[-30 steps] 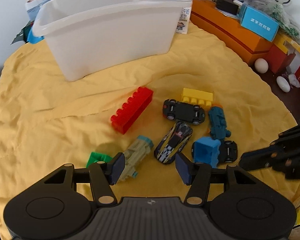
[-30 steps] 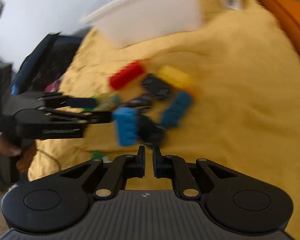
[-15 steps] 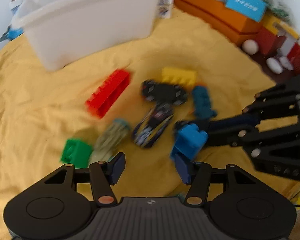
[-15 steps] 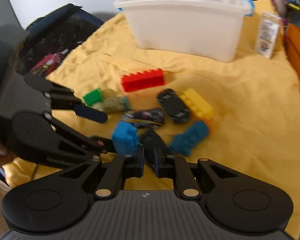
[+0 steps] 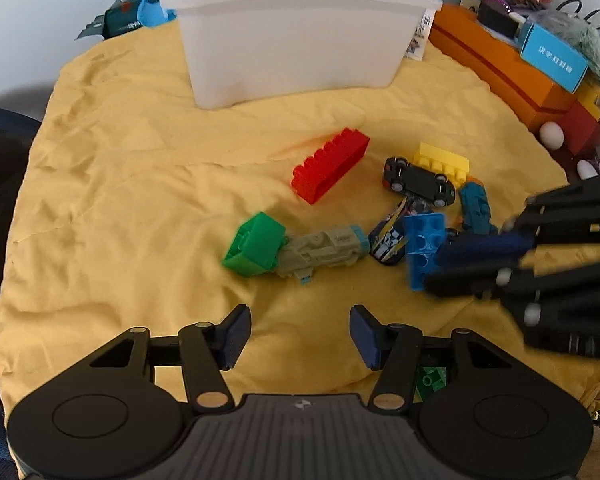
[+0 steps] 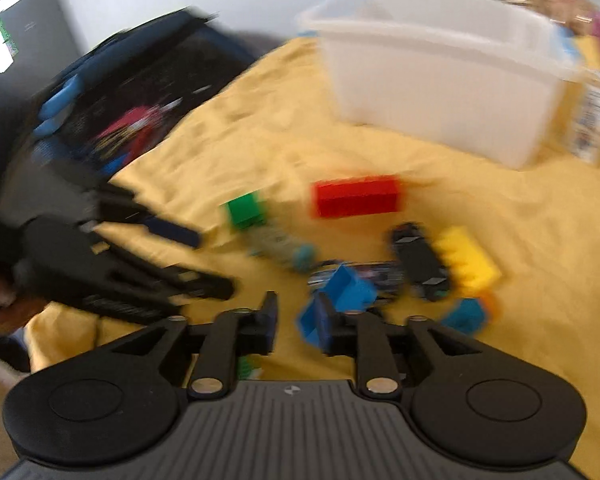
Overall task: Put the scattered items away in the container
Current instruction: 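Move right gripper to the blue brick and grasp it, then grasp the red brick with left gripper while right holds the blue brick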
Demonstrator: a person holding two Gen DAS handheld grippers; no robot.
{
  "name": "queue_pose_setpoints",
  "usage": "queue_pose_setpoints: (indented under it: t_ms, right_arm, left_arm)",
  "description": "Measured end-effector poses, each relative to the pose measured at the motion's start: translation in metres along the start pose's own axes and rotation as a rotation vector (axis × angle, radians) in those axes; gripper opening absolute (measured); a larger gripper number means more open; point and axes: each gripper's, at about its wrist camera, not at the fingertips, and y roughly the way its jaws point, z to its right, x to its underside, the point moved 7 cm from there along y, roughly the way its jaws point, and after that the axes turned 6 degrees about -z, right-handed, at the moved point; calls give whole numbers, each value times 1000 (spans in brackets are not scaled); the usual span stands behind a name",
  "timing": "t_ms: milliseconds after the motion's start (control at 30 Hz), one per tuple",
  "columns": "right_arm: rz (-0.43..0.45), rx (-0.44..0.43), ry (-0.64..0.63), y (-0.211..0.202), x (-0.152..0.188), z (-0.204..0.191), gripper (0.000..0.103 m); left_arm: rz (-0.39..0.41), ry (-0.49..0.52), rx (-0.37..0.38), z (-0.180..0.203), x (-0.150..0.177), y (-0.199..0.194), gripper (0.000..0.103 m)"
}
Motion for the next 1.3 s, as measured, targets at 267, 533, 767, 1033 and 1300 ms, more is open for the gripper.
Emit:
queue_pose_setpoints:
  t_ms: [267, 533, 767, 1033, 1300]
  right_arm:
    - [-31, -100, 379, 13, 13, 39, 31]
    - [-22, -200, 454, 36, -3, 32, 40]
    - [-29, -95, 271, 42, -13, 7, 36]
    - [-43, 65, 59, 6, -1, -4, 28]
    - [-145, 240, -183, -17, 25, -14, 28]
  left_arm:
    - [79, 45, 3, 3, -30, -15, 58]
    - [118, 63, 8, 1, -64, -16, 58]
    - [115, 73, 9, 0, -68, -11, 58]
    - [110, 75, -6, -9, -69, -9, 58]
    - [101, 125, -33, -9, -87, 8, 59]
